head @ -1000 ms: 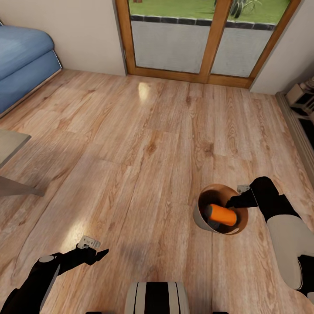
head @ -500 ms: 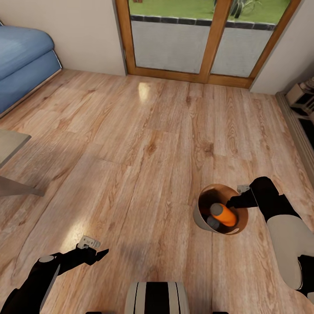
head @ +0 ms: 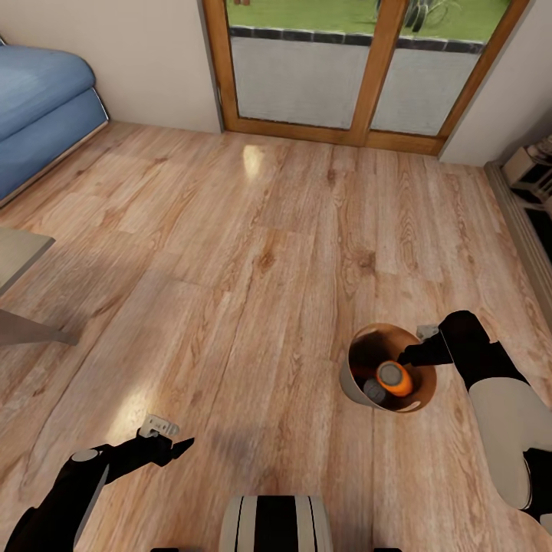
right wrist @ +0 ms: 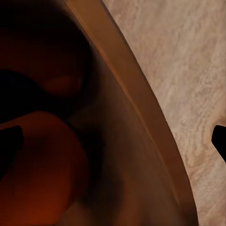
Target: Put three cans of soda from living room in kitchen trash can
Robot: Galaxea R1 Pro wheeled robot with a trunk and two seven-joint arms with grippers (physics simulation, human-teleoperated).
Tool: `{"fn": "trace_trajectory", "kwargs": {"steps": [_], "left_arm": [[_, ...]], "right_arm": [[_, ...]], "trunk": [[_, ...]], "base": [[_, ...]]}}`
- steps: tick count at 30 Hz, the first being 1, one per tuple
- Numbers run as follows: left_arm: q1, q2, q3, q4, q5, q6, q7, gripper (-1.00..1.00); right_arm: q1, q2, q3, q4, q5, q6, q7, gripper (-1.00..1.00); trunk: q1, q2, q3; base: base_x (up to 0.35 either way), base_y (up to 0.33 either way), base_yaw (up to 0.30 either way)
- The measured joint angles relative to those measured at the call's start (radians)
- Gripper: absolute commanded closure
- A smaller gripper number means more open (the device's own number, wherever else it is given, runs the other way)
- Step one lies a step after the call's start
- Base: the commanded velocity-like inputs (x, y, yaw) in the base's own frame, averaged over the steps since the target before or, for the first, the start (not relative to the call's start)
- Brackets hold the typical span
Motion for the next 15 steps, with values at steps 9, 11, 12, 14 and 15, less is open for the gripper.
{"fn": "trace_trajectory", "kwargs": {"steps": [9, 11, 12, 14, 15], "left_arm": [[0.0, -0.001, 0.0, 0.0, -0.005, 0.0, 0.0, -1.0], [0.0, -0.001, 0.0, 0.0, -0.007, 0.0, 0.0, -1.0], [0.0, -0.001, 0.0, 0.0, -0.008, 0.001, 0.0, -1.0], [0.0, -0.001, 0.0, 0.0, -0.009, 0.001, 0.0, -1.0], [0.0, -0.001, 0.0, 0.0, -0.01, 0.001, 0.0, -1.0]], "right_arm": [[-0.001, -0.001, 0.0, -0.021, 0.005, -0.002, 0.0, -1.0], [-0.001, -0.001, 0.0, -0.039, 0.008, -0.003, 0.0, -1.0], [-0.001, -0.001, 0.0, -0.048, 0.009, -0.003, 0.0, -1.0], [-0.001, -0.002, 0.0, -0.066, 0.02, -0.006, 0.0, -1.0], [-0.001, -0.002, 0.0, -0.075, 0.024, -0.007, 0.0, -1.0]], "trunk": [[0.003, -0.002, -0.027], [0.004, -0.002, -0.035], [0.004, -0.002, -0.038], [0.005, -0.003, -0.046], [0.006, -0.003, -0.05]], "base": [[0.0, 0.0, 0.0], [0.0, 0.0, 0.0], [0.0, 0.0, 0.0], [0.0, 0.0, 0.0], [0.0, 0.0, 0.0]]}}
